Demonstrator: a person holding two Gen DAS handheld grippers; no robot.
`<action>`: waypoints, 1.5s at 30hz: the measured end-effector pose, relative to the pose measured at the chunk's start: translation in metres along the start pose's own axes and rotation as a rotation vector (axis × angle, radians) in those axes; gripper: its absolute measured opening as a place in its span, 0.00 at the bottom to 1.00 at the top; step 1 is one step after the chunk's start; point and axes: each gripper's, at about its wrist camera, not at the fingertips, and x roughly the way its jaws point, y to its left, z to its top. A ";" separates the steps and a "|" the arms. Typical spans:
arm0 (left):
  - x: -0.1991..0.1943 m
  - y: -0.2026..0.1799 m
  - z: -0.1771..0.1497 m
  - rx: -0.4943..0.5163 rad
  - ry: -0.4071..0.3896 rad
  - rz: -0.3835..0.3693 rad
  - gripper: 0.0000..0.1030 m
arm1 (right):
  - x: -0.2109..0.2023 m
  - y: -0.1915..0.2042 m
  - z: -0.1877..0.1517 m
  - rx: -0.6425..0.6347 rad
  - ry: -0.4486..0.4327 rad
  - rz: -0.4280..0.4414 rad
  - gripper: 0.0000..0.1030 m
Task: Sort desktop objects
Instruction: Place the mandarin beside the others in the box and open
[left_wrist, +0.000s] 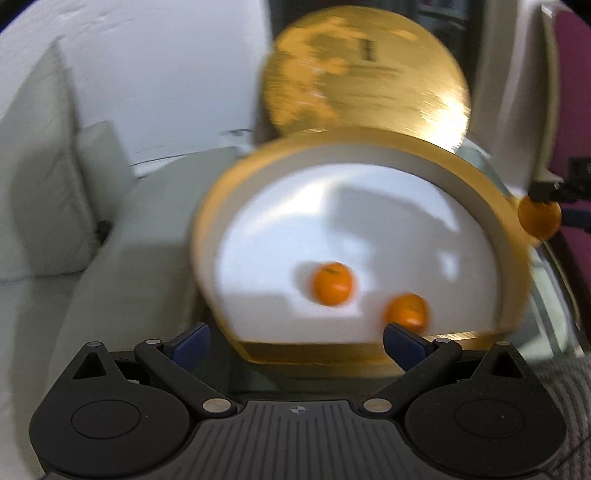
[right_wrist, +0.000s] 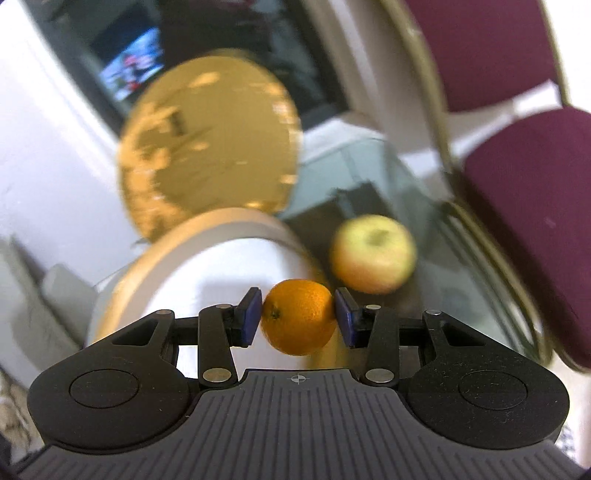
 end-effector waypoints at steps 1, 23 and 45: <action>0.002 0.008 0.000 -0.022 0.002 0.013 0.98 | 0.003 0.011 0.001 -0.020 0.009 0.017 0.43; 0.032 0.052 -0.024 -0.128 0.102 0.000 0.98 | 0.114 0.090 -0.050 -0.118 0.265 0.049 0.43; -0.031 0.022 -0.044 -0.051 0.029 -0.039 0.98 | -0.008 0.062 -0.060 -0.151 0.176 0.120 0.57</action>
